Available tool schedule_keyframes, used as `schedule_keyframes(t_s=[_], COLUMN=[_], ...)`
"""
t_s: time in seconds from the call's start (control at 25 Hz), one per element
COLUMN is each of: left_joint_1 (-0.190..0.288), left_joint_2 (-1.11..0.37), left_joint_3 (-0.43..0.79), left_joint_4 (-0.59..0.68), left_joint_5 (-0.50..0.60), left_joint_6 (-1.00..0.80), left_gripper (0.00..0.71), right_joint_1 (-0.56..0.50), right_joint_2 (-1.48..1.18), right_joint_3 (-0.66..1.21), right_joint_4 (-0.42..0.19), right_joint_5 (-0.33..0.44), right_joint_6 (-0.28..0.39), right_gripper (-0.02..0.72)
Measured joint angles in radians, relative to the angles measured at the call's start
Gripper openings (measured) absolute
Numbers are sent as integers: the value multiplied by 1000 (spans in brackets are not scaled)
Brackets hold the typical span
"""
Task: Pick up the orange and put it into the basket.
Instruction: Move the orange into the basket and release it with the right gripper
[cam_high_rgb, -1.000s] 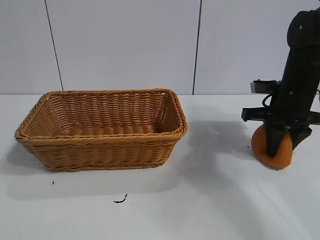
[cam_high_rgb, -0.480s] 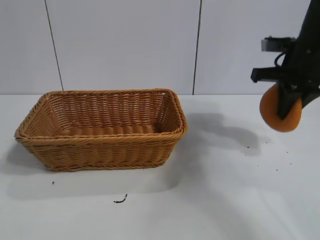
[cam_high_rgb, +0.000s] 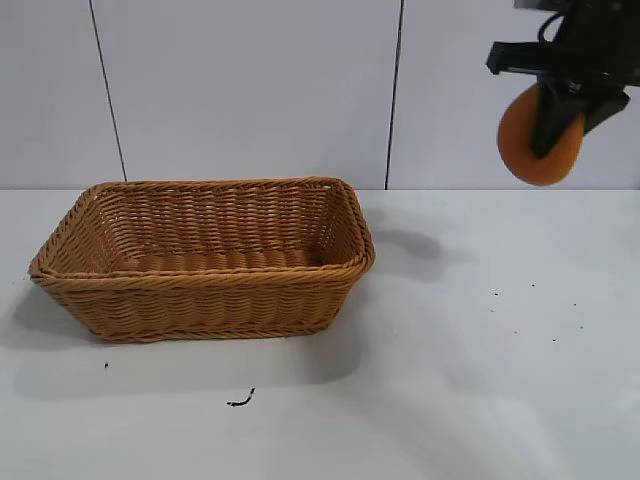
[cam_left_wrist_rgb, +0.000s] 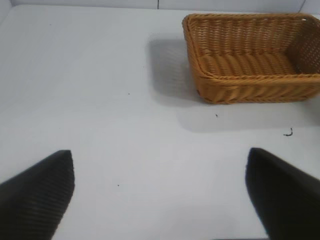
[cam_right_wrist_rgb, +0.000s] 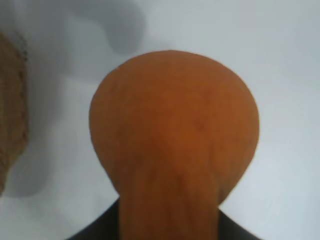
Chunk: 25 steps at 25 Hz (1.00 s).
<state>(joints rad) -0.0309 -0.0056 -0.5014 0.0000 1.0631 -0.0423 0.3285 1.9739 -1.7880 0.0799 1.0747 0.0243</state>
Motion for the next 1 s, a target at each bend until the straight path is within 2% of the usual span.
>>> schedule_keyframes(t_s=[0.24, 0.4, 0.6, 0.76, 0.8, 0.88, 1.0], left_joint_1=[0, 0, 0, 0, 0, 0, 0], left_joint_2=[0, 0, 0, 0, 0, 0, 0], left_joint_3=[0, 0, 0, 0, 0, 0, 0], left_joint_4=[0, 0, 0, 0, 0, 0, 0], left_joint_5=[0, 1, 1, 1, 1, 1, 1], left_joint_6=[0, 0, 0, 0, 0, 0, 0], left_gripper=[666, 666, 666, 666, 666, 666, 666], right_joint_1=[178, 265, 316, 317, 317, 317, 317], right_joint_2=[123, 225, 342, 396, 401, 401, 401], right_joint_3=[-116, -177, -204, -204, -204, -204, -208], right_joint_4=[4, 8, 12, 30, 31, 34, 38], right_joint_5=[-39, -102, -200, -204, -205, -211, -219], right_joint_6=[39, 58, 94, 97, 97, 97, 97], right_gripper=[53, 53, 53, 54, 74, 175, 455])
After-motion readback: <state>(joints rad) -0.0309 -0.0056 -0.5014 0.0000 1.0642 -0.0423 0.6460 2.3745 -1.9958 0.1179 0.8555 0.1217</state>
